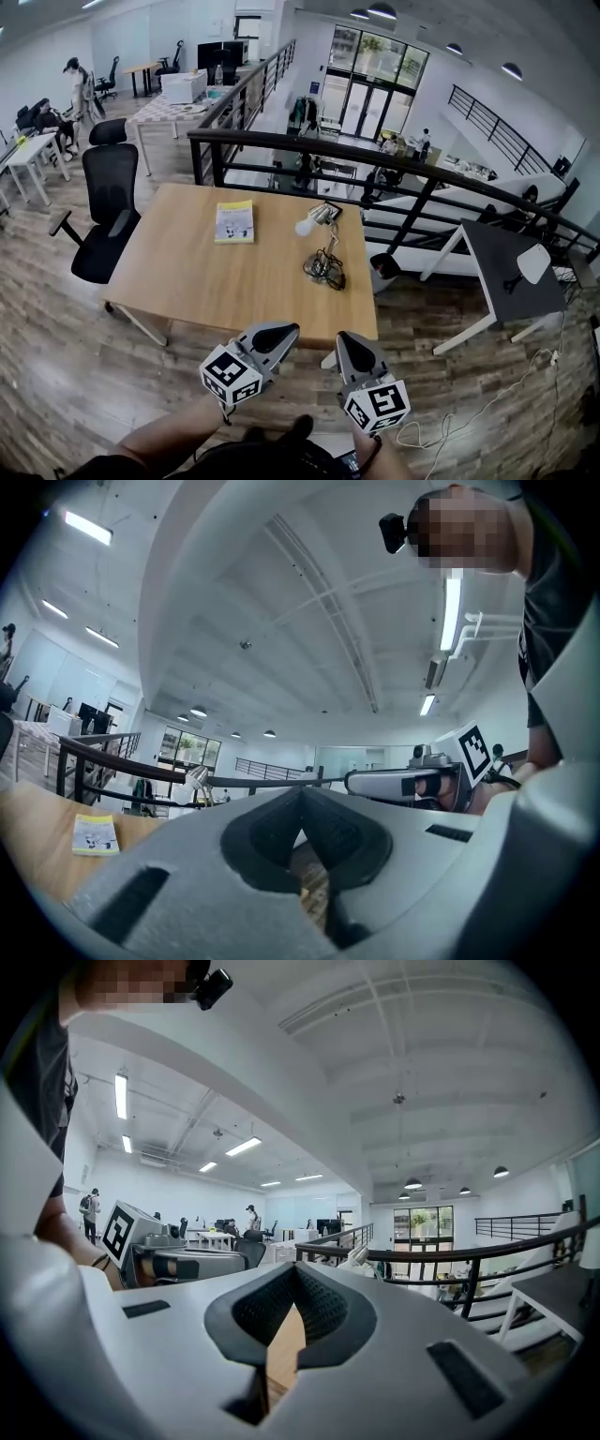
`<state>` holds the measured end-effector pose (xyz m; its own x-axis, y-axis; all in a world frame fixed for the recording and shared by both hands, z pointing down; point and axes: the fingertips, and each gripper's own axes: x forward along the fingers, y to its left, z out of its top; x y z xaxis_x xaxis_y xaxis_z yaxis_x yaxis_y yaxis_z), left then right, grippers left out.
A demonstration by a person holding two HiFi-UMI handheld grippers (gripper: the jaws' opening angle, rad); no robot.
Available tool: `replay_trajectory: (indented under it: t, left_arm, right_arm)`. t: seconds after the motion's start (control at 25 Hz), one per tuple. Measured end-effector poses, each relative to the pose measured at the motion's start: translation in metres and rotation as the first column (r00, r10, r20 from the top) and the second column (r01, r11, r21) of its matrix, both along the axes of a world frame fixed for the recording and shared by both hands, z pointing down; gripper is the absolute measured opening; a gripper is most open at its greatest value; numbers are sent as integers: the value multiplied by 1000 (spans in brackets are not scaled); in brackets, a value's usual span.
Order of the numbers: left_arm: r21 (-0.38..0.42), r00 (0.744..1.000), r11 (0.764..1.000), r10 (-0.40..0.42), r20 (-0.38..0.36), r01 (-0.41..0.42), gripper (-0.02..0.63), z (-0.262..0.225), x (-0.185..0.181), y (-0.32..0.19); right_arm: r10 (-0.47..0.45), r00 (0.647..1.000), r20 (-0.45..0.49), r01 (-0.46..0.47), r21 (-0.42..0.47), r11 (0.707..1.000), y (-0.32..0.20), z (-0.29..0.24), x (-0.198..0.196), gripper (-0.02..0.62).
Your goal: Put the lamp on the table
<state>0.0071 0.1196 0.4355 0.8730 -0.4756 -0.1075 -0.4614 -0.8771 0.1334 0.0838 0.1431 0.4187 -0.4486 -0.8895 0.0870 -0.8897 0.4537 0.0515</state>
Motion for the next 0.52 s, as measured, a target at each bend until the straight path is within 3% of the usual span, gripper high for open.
replay_trajectory:
  t: [0.52]
  left_arm:
    - [18, 1000, 999, 28, -9, -28, 8, -7, -54, 40]
  right_arm:
    - [35, 999, 1, -35, 16, 999, 44, -6, -57, 15]
